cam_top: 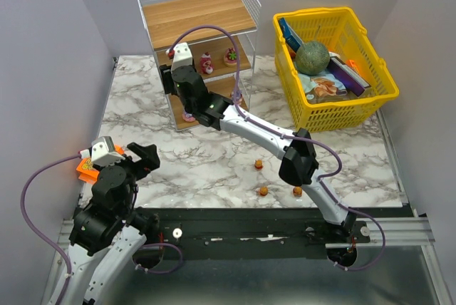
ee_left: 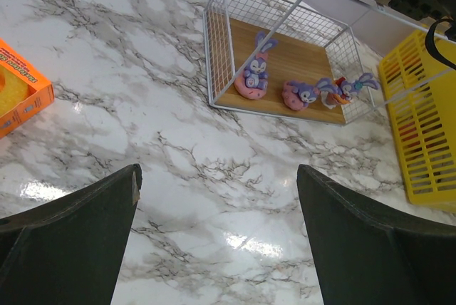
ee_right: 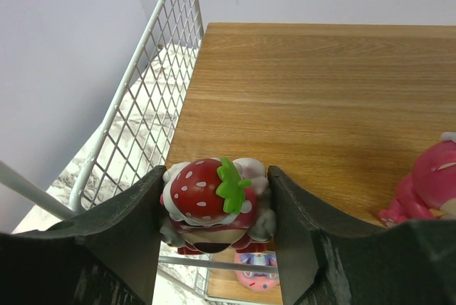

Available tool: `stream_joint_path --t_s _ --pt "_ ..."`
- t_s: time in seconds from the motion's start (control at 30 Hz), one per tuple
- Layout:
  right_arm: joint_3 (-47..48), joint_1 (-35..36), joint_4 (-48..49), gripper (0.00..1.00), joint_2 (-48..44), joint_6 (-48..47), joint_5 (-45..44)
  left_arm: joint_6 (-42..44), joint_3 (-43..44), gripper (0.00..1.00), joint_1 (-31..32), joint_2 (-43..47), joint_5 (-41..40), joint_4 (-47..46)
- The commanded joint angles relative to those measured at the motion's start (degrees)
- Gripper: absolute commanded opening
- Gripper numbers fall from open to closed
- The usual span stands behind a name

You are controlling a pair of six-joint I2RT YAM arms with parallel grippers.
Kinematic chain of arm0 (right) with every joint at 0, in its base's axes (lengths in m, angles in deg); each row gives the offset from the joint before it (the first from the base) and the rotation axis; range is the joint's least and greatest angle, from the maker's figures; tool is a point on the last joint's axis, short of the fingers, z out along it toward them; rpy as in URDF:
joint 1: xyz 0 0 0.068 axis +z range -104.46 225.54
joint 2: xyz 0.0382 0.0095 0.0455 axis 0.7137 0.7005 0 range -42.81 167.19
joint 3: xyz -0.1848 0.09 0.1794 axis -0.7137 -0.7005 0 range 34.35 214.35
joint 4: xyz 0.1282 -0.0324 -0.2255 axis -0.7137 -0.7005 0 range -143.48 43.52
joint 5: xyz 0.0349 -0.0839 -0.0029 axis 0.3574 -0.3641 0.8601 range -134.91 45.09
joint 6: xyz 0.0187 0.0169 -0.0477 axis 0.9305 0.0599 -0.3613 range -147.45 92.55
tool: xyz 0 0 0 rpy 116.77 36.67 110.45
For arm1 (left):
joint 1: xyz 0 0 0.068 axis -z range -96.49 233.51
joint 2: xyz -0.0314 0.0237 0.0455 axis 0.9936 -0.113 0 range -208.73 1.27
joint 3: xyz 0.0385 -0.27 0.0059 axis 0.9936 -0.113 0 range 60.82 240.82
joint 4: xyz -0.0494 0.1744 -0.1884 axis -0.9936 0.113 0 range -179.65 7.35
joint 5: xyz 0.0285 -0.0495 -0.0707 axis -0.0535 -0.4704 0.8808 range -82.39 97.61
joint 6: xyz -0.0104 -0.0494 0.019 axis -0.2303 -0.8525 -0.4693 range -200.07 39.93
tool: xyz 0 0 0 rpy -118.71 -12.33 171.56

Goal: Place and organize the plastic toys onto the shelf

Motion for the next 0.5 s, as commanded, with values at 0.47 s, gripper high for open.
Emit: stream_joint_path --t_s 0.47 --pt "2.1 -1.1 1.0 0.64 3.2 0.9 -4.3 0.6 -0.1 0.99 -0.2 1.3 -1.1 -1.1"
